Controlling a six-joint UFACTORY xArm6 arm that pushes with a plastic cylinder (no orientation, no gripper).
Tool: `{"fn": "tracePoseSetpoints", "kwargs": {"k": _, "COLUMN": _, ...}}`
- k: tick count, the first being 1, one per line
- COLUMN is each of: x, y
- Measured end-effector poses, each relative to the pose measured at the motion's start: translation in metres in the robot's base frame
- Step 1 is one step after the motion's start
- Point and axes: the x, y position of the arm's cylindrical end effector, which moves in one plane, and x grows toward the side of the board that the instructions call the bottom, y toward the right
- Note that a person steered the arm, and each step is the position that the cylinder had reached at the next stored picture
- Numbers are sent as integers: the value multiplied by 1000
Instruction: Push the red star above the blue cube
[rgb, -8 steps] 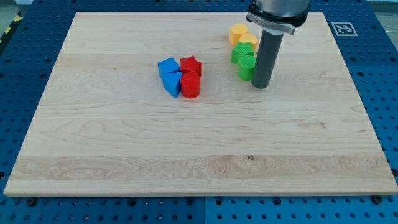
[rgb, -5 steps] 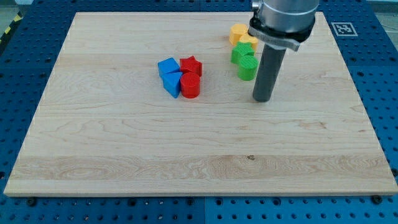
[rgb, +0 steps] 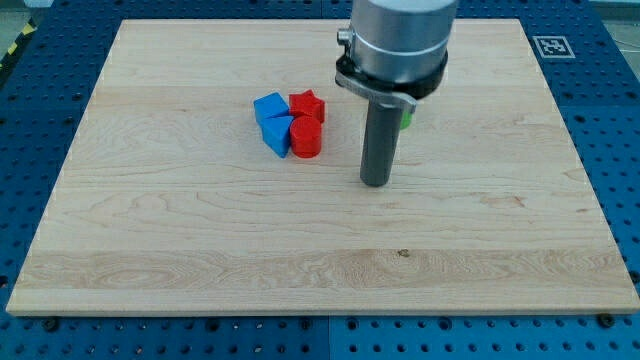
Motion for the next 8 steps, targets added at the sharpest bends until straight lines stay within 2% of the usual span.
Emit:
{"fn": "tracePoseSetpoints", "kwargs": {"k": 1, "x": -22, "y": -4}}
{"fn": "tracePoseSetpoints", "kwargs": {"k": 2, "x": -44, "y": -31}}
{"fn": "tracePoseSetpoints", "kwargs": {"k": 3, "x": -83, "y": -51}}
{"fn": "tracePoseSetpoints", "kwargs": {"k": 5, "x": -163, "y": -57}}
{"fn": "tracePoseSetpoints", "kwargs": {"k": 6, "x": -179, "y": -74}}
{"fn": "tracePoseSetpoints", "kwargs": {"k": 7, "x": -175, "y": -111}}
{"fn": "tracePoseSetpoints", "kwargs": {"k": 8, "x": -161, "y": -122}}
